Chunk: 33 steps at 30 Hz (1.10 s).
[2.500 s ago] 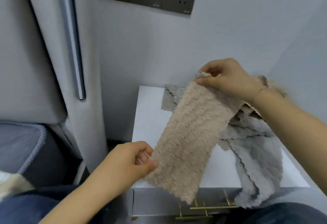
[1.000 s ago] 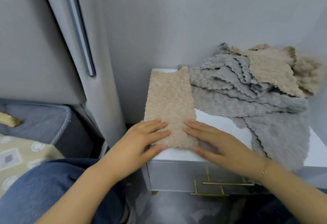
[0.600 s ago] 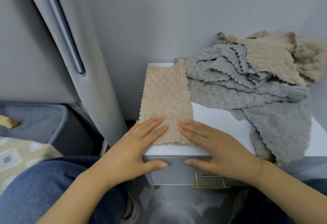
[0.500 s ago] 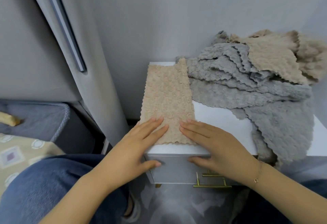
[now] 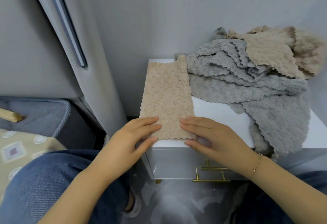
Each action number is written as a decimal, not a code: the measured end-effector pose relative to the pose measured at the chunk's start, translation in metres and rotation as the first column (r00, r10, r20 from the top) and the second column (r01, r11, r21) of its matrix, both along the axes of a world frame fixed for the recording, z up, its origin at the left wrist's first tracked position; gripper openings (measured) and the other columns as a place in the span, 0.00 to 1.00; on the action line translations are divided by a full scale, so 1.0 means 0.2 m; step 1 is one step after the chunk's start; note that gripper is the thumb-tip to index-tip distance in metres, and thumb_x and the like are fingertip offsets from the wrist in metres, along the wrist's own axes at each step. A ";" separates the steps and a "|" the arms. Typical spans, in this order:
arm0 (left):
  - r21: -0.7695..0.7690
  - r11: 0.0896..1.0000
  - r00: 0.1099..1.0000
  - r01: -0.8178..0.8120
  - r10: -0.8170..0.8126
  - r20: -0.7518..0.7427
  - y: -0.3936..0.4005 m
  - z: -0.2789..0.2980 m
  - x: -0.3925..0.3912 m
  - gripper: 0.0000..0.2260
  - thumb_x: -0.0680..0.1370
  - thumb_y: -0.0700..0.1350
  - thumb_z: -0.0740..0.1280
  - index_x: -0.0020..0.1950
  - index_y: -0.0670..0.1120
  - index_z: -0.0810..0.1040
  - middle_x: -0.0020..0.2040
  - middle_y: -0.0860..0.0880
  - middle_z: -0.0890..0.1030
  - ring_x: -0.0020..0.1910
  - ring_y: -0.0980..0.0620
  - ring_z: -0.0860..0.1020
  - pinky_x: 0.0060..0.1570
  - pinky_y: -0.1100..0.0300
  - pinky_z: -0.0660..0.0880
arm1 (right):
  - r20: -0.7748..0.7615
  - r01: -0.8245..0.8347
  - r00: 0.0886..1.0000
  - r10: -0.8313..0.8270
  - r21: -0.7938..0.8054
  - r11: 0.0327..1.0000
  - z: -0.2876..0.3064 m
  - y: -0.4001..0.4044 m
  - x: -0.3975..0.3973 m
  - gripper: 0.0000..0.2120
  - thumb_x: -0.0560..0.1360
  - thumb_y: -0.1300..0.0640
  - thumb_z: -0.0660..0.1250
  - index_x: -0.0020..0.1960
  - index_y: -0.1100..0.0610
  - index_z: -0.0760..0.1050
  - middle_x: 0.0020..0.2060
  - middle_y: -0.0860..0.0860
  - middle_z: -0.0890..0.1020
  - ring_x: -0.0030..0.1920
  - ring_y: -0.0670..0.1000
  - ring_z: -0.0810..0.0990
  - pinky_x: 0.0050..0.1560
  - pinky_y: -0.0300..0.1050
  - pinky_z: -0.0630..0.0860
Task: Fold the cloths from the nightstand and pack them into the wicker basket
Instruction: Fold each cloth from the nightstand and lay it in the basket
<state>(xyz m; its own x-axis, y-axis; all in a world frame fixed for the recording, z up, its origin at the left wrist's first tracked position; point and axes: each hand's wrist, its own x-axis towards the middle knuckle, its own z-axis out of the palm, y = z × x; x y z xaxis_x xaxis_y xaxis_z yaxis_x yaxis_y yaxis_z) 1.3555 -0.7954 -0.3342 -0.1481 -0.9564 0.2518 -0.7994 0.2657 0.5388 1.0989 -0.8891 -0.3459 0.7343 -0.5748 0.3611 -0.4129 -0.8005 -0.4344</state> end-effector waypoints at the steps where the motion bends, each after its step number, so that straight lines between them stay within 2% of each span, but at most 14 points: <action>1: -0.002 1.000 1.000 -0.001 0.001 -0.002 -0.01 0.00 0.00 0.20 0.78 0.59 0.60 0.67 0.55 0.77 0.69 0.63 0.72 0.69 0.64 0.67 0.66 0.74 0.62 | -0.002 -0.003 1.000 0.003 -0.010 1.000 0.00 0.00 0.00 0.22 0.78 0.43 0.62 0.66 0.52 0.77 0.67 0.43 0.76 0.69 0.42 0.71 0.68 0.40 0.69; 3: -0.005 1.000 1.000 -0.010 0.010 -0.013 -0.01 0.00 0.01 0.19 0.77 0.59 0.61 0.64 0.55 0.79 0.67 0.62 0.74 0.67 0.64 0.69 0.63 0.76 0.63 | -0.002 -0.004 1.000 0.004 -0.071 0.997 0.00 -0.01 0.00 0.20 0.78 0.45 0.62 0.64 0.54 0.79 0.65 0.45 0.78 0.67 0.44 0.74 0.65 0.41 0.72; 6: -0.058 0.998 0.999 -0.029 0.030 0.025 -0.03 0.01 0.01 0.17 0.78 0.57 0.61 0.61 0.53 0.81 0.61 0.61 0.78 0.61 0.63 0.73 0.61 0.73 0.66 | 0.035 0.005 0.999 0.001 -0.161 0.987 0.00 -0.01 0.01 0.16 0.78 0.51 0.62 0.59 0.57 0.81 0.60 0.48 0.81 0.61 0.47 0.79 0.62 0.41 0.74; 11: -0.099 0.995 0.997 -0.019 0.027 0.074 -0.02 0.03 -0.02 0.14 0.79 0.54 0.62 0.58 0.51 0.82 0.54 0.60 0.80 0.53 0.58 0.76 0.54 0.64 0.72 | 0.047 0.003 0.999 0.004 -0.155 0.988 0.03 0.00 -0.01 0.14 0.79 0.52 0.61 0.55 0.58 0.82 0.55 0.49 0.83 0.56 0.48 0.81 0.57 0.42 0.76; 14: -0.130 0.991 0.994 0.038 -0.024 0.106 0.02 0.06 -0.03 0.16 0.78 0.55 0.65 0.64 0.54 0.77 0.60 0.60 0.76 0.57 0.57 0.75 0.57 0.60 0.72 | 0.068 -0.006 0.998 0.017 -0.158 0.987 0.04 0.03 -0.05 0.12 0.79 0.52 0.63 0.51 0.57 0.82 0.53 0.47 0.84 0.54 0.46 0.82 0.52 0.44 0.79; 17: -0.186 0.975 0.976 0.120 -0.082 0.200 0.06 0.08 -0.08 0.26 0.76 0.57 0.69 0.72 0.55 0.69 0.72 0.56 0.68 0.67 0.56 0.70 0.67 0.57 0.63 | 0.130 0.026 0.991 -0.002 -0.185 0.982 0.06 0.06 -0.07 0.09 0.77 0.53 0.66 0.48 0.57 0.83 0.52 0.45 0.84 0.52 0.45 0.82 0.50 0.45 0.79; 19: -0.181 0.963 0.943 0.198 -0.137 0.304 0.06 0.07 -0.12 0.26 0.76 0.57 0.69 0.73 0.54 0.69 0.74 0.55 0.66 0.71 0.55 0.67 0.68 0.56 0.61 | 0.084 0.014 0.996 0.005 -0.228 0.973 0.06 0.07 -0.09 0.12 0.75 0.50 0.68 0.53 0.56 0.83 0.57 0.46 0.82 0.56 0.47 0.81 0.54 0.46 0.78; 21: -0.149 0.964 0.910 0.222 -0.150 0.386 0.04 0.02 -0.12 0.25 0.77 0.57 0.66 0.73 0.54 0.68 0.75 0.54 0.66 0.74 0.55 0.64 0.70 0.54 0.60 | -0.051 -0.030 0.999 0.017 -0.276 0.961 0.04 0.08 -0.10 0.22 0.76 0.46 0.66 0.64 0.57 0.78 0.66 0.48 0.77 0.64 0.49 0.77 0.62 0.47 0.73; 23: -0.121 0.972 0.894 0.202 -0.133 0.428 0.02 -0.03 -0.09 0.25 0.78 0.56 0.62 0.74 0.53 0.67 0.76 0.53 0.65 0.76 0.54 0.62 0.72 0.52 0.58 | -0.191 -0.071 0.982 0.008 -0.324 0.943 0.00 0.08 -0.10 0.29 0.76 0.43 0.63 0.72 0.57 0.70 0.73 0.50 0.69 0.71 0.50 0.69 0.69 0.48 0.67; 25: -0.112 0.976 0.897 0.188 -0.125 0.424 0.01 -0.06 -0.07 0.24 0.79 0.54 0.61 0.76 0.52 0.65 0.77 0.52 0.64 0.76 0.53 0.60 0.72 0.51 0.57 | -0.255 -0.069 0.966 -0.028 -0.362 0.930 -0.03 0.08 -0.08 0.31 0.77 0.42 0.60 0.75 0.58 0.66 0.75 0.51 0.65 0.74 0.50 0.64 0.72 0.49 0.62; 28: -0.156 0.966 0.907 0.208 -0.130 0.401 0.00 -0.06 -0.06 0.24 0.78 0.46 0.62 0.74 0.50 0.67 0.75 0.50 0.67 0.75 0.52 0.62 0.72 0.51 0.58 | -0.189 -0.035 0.981 -0.047 -0.409 0.912 -0.04 0.08 -0.05 0.24 0.79 0.47 0.58 0.71 0.58 0.71 0.72 0.52 0.71 0.71 0.50 0.70 0.69 0.50 0.66; 31: -0.175 0.965 0.925 0.196 -0.122 0.359 0.00 -0.05 -0.07 0.20 0.80 0.47 0.57 0.72 0.49 0.71 0.73 0.51 0.70 0.74 0.53 0.65 0.72 0.51 0.59 | -0.120 -0.040 0.993 -0.012 -0.425 0.904 -0.03 0.07 -0.04 0.20 0.81 0.51 0.57 0.67 0.59 0.76 0.68 0.52 0.75 0.67 0.51 0.75 0.65 0.49 0.70; 33: -0.182 0.964 0.934 0.192 -0.122 0.336 0.01 -0.04 -0.07 0.19 0.80 0.47 0.57 0.71 0.49 0.73 0.72 0.53 0.72 0.73 0.55 0.67 0.71 0.52 0.61 | -0.062 -0.042 0.998 0.019 -0.395 0.918 -0.03 0.08 -0.05 0.18 0.80 0.54 0.58 0.65 0.59 0.78 0.66 0.51 0.78 0.65 0.51 0.77 0.63 0.48 0.71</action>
<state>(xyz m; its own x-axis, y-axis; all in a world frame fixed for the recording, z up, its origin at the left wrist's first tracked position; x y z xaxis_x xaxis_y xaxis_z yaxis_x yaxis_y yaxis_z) 1.3411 -0.7926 -0.3425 -0.3976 -0.8452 0.3570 -0.8583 0.4802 0.1809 1.0896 -0.8739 -0.3513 0.7747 -0.3702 0.5127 -0.4001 -0.9148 -0.0560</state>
